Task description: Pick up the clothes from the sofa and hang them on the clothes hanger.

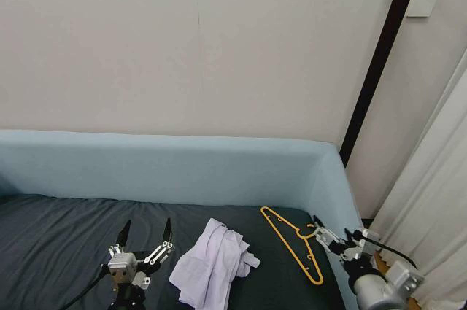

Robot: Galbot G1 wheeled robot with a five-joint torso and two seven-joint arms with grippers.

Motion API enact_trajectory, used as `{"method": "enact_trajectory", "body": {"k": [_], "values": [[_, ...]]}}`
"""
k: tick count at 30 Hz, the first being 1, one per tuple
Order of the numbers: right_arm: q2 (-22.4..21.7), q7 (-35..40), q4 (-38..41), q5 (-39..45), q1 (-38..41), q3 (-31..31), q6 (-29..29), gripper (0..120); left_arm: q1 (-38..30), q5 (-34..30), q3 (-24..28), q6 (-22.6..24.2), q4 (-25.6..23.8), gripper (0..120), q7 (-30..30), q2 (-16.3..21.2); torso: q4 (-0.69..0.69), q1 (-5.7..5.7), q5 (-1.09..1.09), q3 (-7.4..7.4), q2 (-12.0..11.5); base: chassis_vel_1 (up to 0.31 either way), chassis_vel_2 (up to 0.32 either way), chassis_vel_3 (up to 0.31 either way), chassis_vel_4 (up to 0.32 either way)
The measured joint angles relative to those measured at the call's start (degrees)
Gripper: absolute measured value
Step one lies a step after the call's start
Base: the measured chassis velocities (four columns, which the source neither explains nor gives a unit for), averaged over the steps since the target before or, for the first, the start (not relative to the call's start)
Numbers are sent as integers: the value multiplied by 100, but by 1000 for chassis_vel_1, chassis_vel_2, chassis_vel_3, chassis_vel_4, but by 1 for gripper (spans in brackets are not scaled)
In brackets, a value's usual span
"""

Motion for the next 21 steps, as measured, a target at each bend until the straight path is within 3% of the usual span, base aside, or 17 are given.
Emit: {"method": "enact_trajectory", "body": {"k": [4, 7, 11, 16, 21], "values": [[297, 416, -773, 978, 835, -512, -468, 100, 118, 186, -70, -60, -176, 100, -74, -86, 2, 0, 1, 0, 0, 0, 0, 0, 0], [537, 502, -1204, 1099, 1185, -741, -560, 100, 168, 289, -100, -121, -226, 100, -109, -116, 2, 0, 0, 1, -1, 0, 0, 0, 0], [756, 506, -1761, 1050, 1557, -1029, -594, 100, 215, 400, -120, -184, -244, 100, -138, -138, 2, 0, 1, 1, -1, 0, 0, 0, 0], [1056, 352, -3139, 784, 2263, -1542, -630, 100, 278, 614, -149, -265, -248, 100, -172, -227, 1, 0, -1, 1, -1, 0, 0, 0, 0], [1407, 119, -3833, 435, 2461, -1636, -563, 100, 248, 684, -189, -327, -64, 100, -233, -309, 1, 1, -1, 0, 0, 0, 0, 0, 0]]}}
